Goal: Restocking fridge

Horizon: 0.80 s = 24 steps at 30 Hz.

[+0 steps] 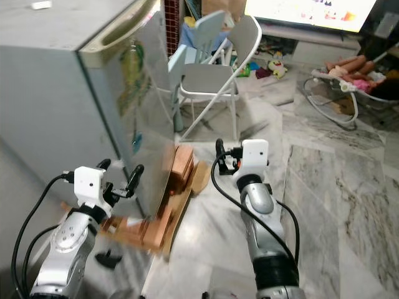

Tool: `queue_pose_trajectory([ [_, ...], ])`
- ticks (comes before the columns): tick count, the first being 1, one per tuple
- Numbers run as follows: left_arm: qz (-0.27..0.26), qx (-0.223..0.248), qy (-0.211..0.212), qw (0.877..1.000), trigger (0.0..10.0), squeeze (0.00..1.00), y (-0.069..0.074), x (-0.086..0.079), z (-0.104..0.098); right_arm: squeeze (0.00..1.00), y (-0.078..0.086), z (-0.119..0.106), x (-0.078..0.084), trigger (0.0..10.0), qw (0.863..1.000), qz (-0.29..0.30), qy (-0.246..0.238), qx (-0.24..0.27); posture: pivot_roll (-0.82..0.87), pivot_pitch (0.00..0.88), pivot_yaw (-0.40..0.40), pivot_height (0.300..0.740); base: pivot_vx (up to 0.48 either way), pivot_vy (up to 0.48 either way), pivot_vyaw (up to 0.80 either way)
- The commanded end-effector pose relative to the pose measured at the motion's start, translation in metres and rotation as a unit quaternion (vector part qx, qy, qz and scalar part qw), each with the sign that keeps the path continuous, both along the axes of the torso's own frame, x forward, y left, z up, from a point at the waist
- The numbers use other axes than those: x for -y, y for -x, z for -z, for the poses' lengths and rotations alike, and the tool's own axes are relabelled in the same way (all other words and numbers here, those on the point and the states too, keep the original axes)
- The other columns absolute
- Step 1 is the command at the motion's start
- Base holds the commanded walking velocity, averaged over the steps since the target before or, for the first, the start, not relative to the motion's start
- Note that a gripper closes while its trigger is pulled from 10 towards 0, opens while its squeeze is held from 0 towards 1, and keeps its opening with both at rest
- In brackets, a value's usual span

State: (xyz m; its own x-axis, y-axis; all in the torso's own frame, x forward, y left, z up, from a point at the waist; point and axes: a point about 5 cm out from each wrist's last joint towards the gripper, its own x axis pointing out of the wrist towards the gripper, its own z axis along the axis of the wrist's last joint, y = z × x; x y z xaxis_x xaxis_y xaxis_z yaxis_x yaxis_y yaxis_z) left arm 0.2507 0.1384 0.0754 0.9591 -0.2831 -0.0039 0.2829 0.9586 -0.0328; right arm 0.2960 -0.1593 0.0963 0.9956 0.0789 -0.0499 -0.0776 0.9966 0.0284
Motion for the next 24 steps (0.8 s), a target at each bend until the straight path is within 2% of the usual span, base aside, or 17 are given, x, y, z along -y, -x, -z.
queue_pose_trajectory([
  [1,-0.001,0.009,-0.001,1.000,10.0,0.00,-0.002,0.001,-0.004,0.00,-0.002,-0.004,0.003,10.0,1.000,0.007,0.002,0.006,0.04,0.000,-0.032,0.740,0.000,0.000,0.00],
  [5,-0.024,0.013,-0.012,1.000,10.0,0.00,-0.006,-0.003,-0.005,0.00,-0.002,-0.004,0.004,10.0,1.000,0.009,0.004,0.006,0.04,0.000,-0.033,0.740,0.000,0.000,0.00],
  [7,-0.054,0.015,-0.020,0.998,10.0,0.00,-0.011,-0.009,-0.006,0.00,-0.001,-0.004,0.004,10.0,1.000,0.008,0.005,0.006,0.04,0.000,-0.032,0.740,0.000,0.000,0.00],
  [12,-0.082,0.023,-0.015,0.996,10.0,0.00,-0.019,-0.019,-0.010,0.00,0.001,-0.003,0.005,10.0,1.000,0.008,0.009,0.004,0.03,0.000,-0.029,0.740,0.000,0.000,0.00],
  [24,-0.094,0.025,-0.012,0.995,10.0,0.00,-0.024,-0.028,-0.013,0.00,0.004,-0.001,0.006,10.0,1.000,0.007,0.014,0.001,0.03,0.000,-0.026,0.740,0.000,0.000,0.00],
])
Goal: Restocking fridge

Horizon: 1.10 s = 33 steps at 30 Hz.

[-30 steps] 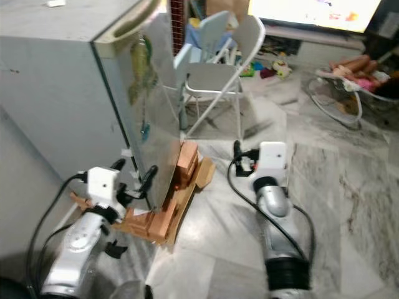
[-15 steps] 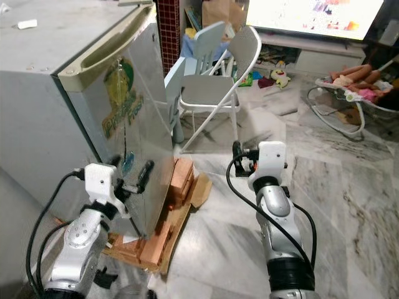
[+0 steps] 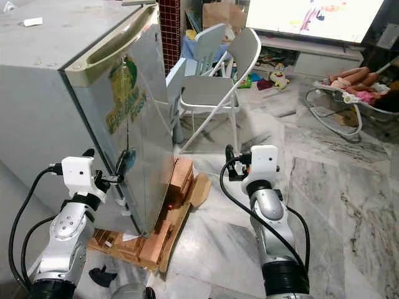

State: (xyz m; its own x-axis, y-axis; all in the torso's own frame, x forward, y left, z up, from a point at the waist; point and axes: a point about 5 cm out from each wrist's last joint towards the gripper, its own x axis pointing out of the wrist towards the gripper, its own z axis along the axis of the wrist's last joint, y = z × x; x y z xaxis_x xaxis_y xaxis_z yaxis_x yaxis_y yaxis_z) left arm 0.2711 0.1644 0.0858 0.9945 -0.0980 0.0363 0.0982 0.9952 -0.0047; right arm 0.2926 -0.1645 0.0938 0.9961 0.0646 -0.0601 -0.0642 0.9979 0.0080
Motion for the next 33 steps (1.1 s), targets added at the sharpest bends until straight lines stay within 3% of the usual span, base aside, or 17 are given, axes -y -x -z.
queue_pose_trajectory([
  [1,0.000,0.003,-0.002,1.000,10.0,0.00,-0.004,-0.002,-0.002,0.00,0.001,-0.004,0.001,10.0,1.000,0.000,0.004,0.005,0.03,0.000,-0.026,0.740,0.000,0.000,0.00],
  [4,0.004,-0.001,-0.002,1.000,10.0,0.00,-0.010,-0.001,-0.001,0.00,0.001,-0.003,0.001,10.0,1.000,0.000,0.005,0.004,0.03,0.000,-0.026,0.740,0.000,0.000,0.00],
  [8,-0.011,-0.001,-0.007,1.000,10.0,0.00,-0.030,-0.002,-0.003,0.00,0.003,-0.003,0.001,10.0,1.000,-0.001,0.007,0.003,0.01,0.000,-0.021,0.740,0.000,0.000,0.00],
  [19,-0.044,0.005,-0.011,0.999,10.0,0.00,-0.059,-0.010,-0.013,0.00,0.010,-0.001,0.007,10.0,1.000,0.003,0.015,-0.005,-0.01,0.000,-0.010,0.740,0.000,0.000,0.00],
  [23,-0.028,0.012,0.002,1.000,10.0,0.00,-0.067,-0.001,-0.019,0.00,0.014,0.002,0.007,10.0,1.000,0.000,0.019,-0.014,-0.01,0.000,-0.014,0.740,0.000,0.000,0.00],
  [25,0.002,0.019,-0.003,1.000,10.0,0.00,-0.069,0.010,-0.022,0.00,0.021,0.011,0.010,10.0,0.998,-0.006,0.039,-0.042,0.00,0.000,-0.018,0.740,0.000,0.000,0.00],
  [26,0.026,0.030,-0.028,0.999,10.0,0.00,-0.069,0.019,-0.025,0.00,0.026,0.019,0.016,10.0,0.996,0.000,0.065,-0.066,0.00,0.000,-0.018,0.740,0.000,0.000,0.00],
  [27,0.076,0.050,-0.058,0.994,10.0,0.00,-0.069,0.041,-0.030,0.00,0.040,0.035,0.034,10.0,0.988,0.032,0.098,-0.116,0.00,0.000,-0.021,0.740,0.000,0.000,0.00],
  [29,0.136,0.056,-0.063,0.987,10.0,0.00,-0.067,0.066,-0.032,0.00,0.052,0.046,0.049,10.0,0.981,0.060,0.096,-0.154,0.01,0.000,-0.022,0.740,0.000,0.000,0.00],
  [31,0.225,0.073,-0.074,0.969,10.0,0.00,-0.062,0.107,-0.040,0.00,0.065,0.054,0.062,10.0,0.975,0.085,0.091,-0.184,0.01,0.000,-0.017,0.740,0.000,0.000,0.00],
  [32,0.301,0.086,-0.068,0.947,10.0,0.00,-0.056,0.144,-0.049,0.00,0.074,0.057,0.067,10.0,0.972,0.091,0.091,-0.197,0.00,0.000,-0.010,0.740,0.000,0.000,0.00],
  [33,0.329,0.092,-0.063,0.938,10.0,0.00,-0.053,0.158,-0.054,0.00,0.076,0.057,0.066,10.0,0.972,0.090,0.089,-0.199,0.00,0.000,-0.006,0.740,0.000,0.000,0.00],
])
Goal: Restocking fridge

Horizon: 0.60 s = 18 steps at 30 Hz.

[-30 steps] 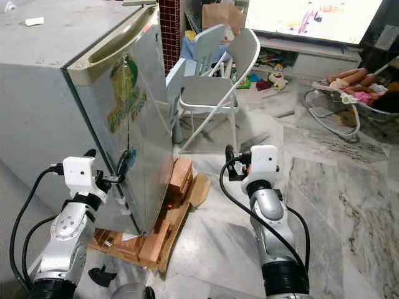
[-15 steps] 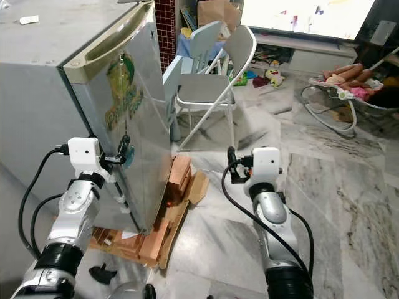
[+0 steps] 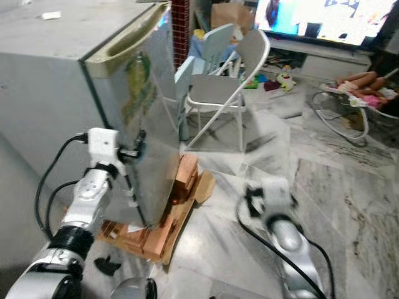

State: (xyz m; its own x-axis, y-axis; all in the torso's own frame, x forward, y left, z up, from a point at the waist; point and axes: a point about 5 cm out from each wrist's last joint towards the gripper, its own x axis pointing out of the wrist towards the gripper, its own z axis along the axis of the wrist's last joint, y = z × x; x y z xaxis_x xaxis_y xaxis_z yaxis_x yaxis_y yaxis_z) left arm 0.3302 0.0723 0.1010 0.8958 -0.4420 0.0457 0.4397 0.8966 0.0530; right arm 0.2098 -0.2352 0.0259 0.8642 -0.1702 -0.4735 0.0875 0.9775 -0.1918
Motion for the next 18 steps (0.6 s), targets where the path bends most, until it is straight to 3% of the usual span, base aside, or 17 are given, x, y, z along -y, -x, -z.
queue_pose_trajectory([
  [1,0.190,0.086,-0.017,0.978,10.0,0.00,0.011,0.082,-0.044,0.00,-0.006,-0.011,-0.005,10.0,1.000,-0.006,-0.010,0.021,0.00,0.000,-0.004,0.740,0.000,0.000,0.00],
  [4,0.304,0.113,0.010,0.946,10.0,0.00,0.036,0.138,-0.070,0.00,-0.003,-0.010,-0.013,10.0,0.999,-0.010,-0.024,0.019,-0.02,0.000,0.008,0.740,0.000,0.000,0.00],
  [7,0.366,0.140,0.024,0.920,10.0,0.00,0.056,0.172,-0.091,0.00,-0.004,-0.009,-0.028,10.0,0.999,-0.028,-0.037,0.019,-0.03,0.000,0.018,0.740,0.000,0.000,0.00],
  [8,0.367,0.141,0.025,0.919,10.0,0.00,0.056,0.173,-0.092,0.00,-0.005,-0.010,-0.030,10.0,0.999,-0.031,-0.037,0.019,-0.03,0.000,0.018,0.740,0.000,0.000,0.00],
  [10,0.344,0.133,0.016,0.929,10.0,0.00,0.048,0.166,-0.085,0.00,-0.007,-0.010,-0.034,10.0,0.998,-0.037,-0.038,0.021,-0.02,0.000,0.023,0.740,0.000,0.000,0.00],
  [13,0.292,0.097,0.010,0.951,10.0,0.00,0.030,0.141,-0.067,0.00,-0.009,-0.008,-0.035,10.0,0.998,-0.036,-0.044,0.021,-0.01,0.000,0.021,0.740,0.000,0.000,0.00],
  [14,0.256,0.077,0.009,0.964,10.0,0.00,0.019,0.116,-0.054,0.00,-0.011,-0.009,-0.035,10.0,0.998,-0.034,-0.048,0.021,0.00,0.000,0.018,0.740,0.000,-0.262,0.00],
  [17,0.214,0.054,0.003,0.975,10.0,0.00,0.013,0.086,-0.039,0.00,-0.014,-0.011,-0.038,10.0,0.998,-0.036,-0.049,0.026,0.02,0.000,0.013,0.740,0.116,-0.389,0.00],
  [18,0.183,0.044,-0.002,0.982,10.0,0.00,0.011,0.064,-0.030,0.00,-0.019,-0.015,-0.041,10.0,0.997,-0.040,-0.051,0.035,0.03,0.000,0.011,0.740,0.352,-0.322,0.00],
])
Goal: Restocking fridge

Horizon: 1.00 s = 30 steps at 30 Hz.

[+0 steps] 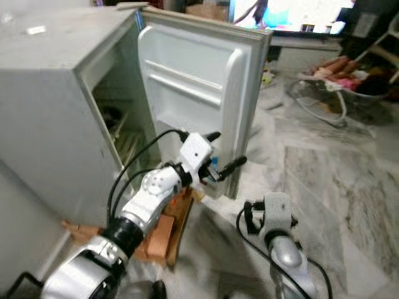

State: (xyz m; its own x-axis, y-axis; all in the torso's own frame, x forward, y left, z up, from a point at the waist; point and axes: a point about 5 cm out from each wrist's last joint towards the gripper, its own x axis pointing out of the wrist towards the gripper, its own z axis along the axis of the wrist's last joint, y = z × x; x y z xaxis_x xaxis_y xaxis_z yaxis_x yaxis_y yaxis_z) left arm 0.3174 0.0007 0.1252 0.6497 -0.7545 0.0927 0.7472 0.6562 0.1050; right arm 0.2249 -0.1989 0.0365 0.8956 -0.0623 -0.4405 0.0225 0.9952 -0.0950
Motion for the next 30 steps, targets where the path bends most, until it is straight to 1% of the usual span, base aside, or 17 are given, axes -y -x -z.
queue_pose_trajectory([
  [1,-0.015,0.008,0.006,1.000,10.0,0.00,-0.002,-0.008,-0.005,0.00,-0.004,-0.004,-0.004,10.0,1.000,-0.004,-0.004,0.010,0.03,0.000,0.011,0.740,0.352,-0.322,0.00],
  [2,-0.034,0.006,0.001,0.999,10.0,0.00,-0.002,-0.020,0.000,0.00,-0.007,-0.006,-0.006,10.0,1.000,-0.007,-0.004,0.015,0.03,0.000,0.009,0.740,0.352,-0.322,0.00],
  [3,-0.062,0.005,-0.003,0.998,10.0,0.00,0.000,-0.037,0.008,0.00,-0.011,-0.008,-0.010,10.0,1.000,-0.013,-0.004,0.022,0.03,0.000,0.007,0.740,0.352,-0.322,0.00],
  [5,-0.081,-0.002,-0.002,0.997,10.0,0.00,0.001,-0.046,0.012,0.00,-0.012,-0.009,-0.011,10.0,1.000,-0.017,-0.004,0.025,0.04,0.000,0.006,0.740,0.352,-0.322,0.00],
  [6,-0.106,-0.005,-0.010,0.994,10.0,0.00,0.006,-0.061,0.020,0.00,-0.015,-0.011,-0.012,10.0,0.999,-0.018,-0.006,0.029,0.04,0.000,0.002,0.740,0.352,-0.322,0.00],
  [8,-0.131,-0.008,-0.016,0.991,10.0,0.00,0.012,-0.074,0.028,0.00,-0.018,-0.012,-0.013,10.0,0.999,-0.018,-0.006,0.031,0.05,0.000,0.001,0.740,0.379,-0.289,0.00],
  [9,-0.150,-0.018,-0.013,0.988,10.0,0.00,0.016,-0.082,0.032,0.00,-0.019,-0.013,-0.014,10.0,0.999,-0.020,-0.005,0.035,0.05,0.000,0.000,0.740,0.398,-0.262,0.00],
  [11,-0.165,-0.024,-0.015,0.986,10.0,0.00,0.021,-0.089,0.035,0.00,-0.021,-0.014,-0.014,10.0,0.999,-0.020,-0.005,0.036,0.06,0.000,-0.001,0.740,0.409,-0.247,0.00],
  [15,-0.181,-0.028,-0.023,0.983,10.0,0.00,0.028,-0.097,0.038,0.00,-0.025,-0.016,-0.015,10.0,0.999,-0.023,-0.002,0.041,0.06,0.000,-0.002,0.740,0.413,-0.183,-0.12],
  [17,-0.188,-0.030,-0.025,0.981,10.0,0.00,0.031,-0.100,0.038,0.00,-0.029,-0.019,-0.016,10.0,0.999,-0.027,0.000,0.047,0.06,0.000,-0.001,0.740,0.422,0.000,-0.80],
  [18,-0.198,-0.032,-0.033,0.979,10.0,0.00,0.034,-0.103,0.040,0.00,-0.033,-0.023,-0.016,10.0,0.998,-0.028,0.004,0.057,0.06,0.002,-0.001,0.740,0.439,0.000,-0.80],
  [19,-0.200,-0.033,-0.036,0.979,10.0,0.00,0.035,-0.105,0.040,0.00,-0.035,-0.024,-0.016,10.0,0.998,-0.028,0.005,0.060,0.06,0.004,-0.001,0.740,0.439,0.000,-0.80],
  [22,-0.223,-0.047,-0.052,0.972,10.0,0.00,0.044,-0.114,0.050,0.00,-0.041,-0.027,-0.018,10.0,0.998,-0.022,0.000,0.067,0.05,0.004,-0.003,0.740,0.458,0.000,-0.80],
  [24,-0.228,-0.052,-0.053,0.971,10.0,0.00,0.046,-0.116,0.052,0.00,-0.041,-0.028,-0.020,10.0,0.997,-0.023,-0.001,0.068,0.04,0.002,-0.002,0.740,0.458,0.000,-0.80],
  [26,-0.239,-0.058,-0.056,0.968,10.0,0.00,0.050,-0.122,0.054,0.00,-0.042,-0.030,-0.023,10.0,0.997,-0.032,-0.001,0.075,0.04,0.000,0.000,0.740,0.458,0.000,-0.80],
  [30,-0.241,-0.066,-0.060,0.966,10.0,0.00,0.053,-0.127,0.055,0.00,-0.043,-0.030,-0.026,10.0,0.996,-0.036,0.001,0.078,0.03,0.000,-0.002,0.740,0.459,0.000,-0.80],
])
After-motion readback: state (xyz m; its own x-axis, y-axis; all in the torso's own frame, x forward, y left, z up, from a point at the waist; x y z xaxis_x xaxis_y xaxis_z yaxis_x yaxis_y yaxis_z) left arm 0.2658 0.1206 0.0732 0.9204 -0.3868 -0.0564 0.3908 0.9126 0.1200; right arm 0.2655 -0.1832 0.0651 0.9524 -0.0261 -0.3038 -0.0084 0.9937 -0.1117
